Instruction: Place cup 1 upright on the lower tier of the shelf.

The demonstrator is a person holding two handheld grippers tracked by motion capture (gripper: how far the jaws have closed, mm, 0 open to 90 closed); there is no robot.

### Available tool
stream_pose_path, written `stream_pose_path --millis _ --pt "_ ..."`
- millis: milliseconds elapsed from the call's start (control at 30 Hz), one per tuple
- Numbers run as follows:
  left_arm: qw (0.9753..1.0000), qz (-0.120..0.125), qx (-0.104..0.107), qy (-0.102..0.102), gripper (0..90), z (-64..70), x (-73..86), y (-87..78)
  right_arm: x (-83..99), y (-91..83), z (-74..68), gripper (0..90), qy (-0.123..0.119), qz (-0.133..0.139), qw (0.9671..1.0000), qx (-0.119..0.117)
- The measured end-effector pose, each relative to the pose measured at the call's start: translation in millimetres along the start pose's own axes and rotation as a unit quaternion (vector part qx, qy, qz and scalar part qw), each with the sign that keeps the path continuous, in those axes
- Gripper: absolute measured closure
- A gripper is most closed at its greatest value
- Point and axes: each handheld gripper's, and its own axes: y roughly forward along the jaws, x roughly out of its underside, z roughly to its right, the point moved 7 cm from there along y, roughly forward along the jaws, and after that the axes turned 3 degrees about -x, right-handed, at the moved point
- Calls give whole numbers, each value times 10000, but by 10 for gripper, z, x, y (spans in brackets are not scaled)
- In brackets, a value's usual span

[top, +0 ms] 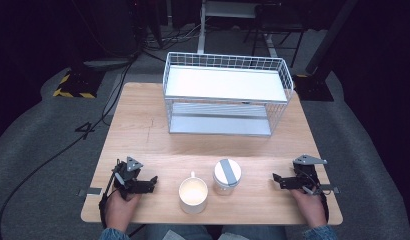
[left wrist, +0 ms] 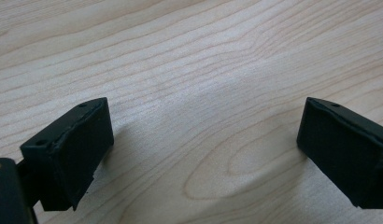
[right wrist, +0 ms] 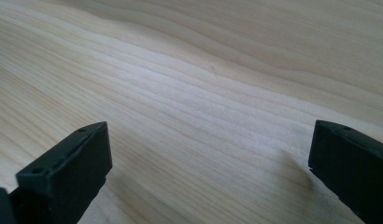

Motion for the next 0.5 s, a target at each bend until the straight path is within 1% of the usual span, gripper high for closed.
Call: stream_pose_path --millis 100,133,167,200,233,267,333,400,433,500 --pt "10000 1 1 -2 43 0 0 0 -81 -86 -93 0 -104 160 9997 -134" --pt "10000 1 1 -2 43 0 0 0 -81 -86 -93 0 -104 160 9997 -134" --pt "10000 1 1 -2 43 0 0 0 -117 -118 -151 0 -157 219 9994 -239" --pt "10000 1 1 -2 43 0 0 0 -117 -118 -151 0 -157 219 9994 -239" --pt "10000 0 1 0 43 0 0 0 -146 -145 -203 0 -209 252 9990 -311" --pt "10000 0 1 0 43 0 0 0 -146 -145 -203 0 -209 252 9990 -311" --pt "10000 0 0 0 43 0 0 0 -206 -198 -296 0 -310 338 9982 -391" --pt "10000 -3 3 -3 43 1 1 0 -225 -216 -323 0 -353 364 9978 -421" --pt "10000 -1 1 0 43 0 0 0 -260 -249 -380 0 -413 404 9972 -473" --pt "10000 -4 4 -2 43 1 1 0 -292 -277 -438 0 -474 441 9965 -526"
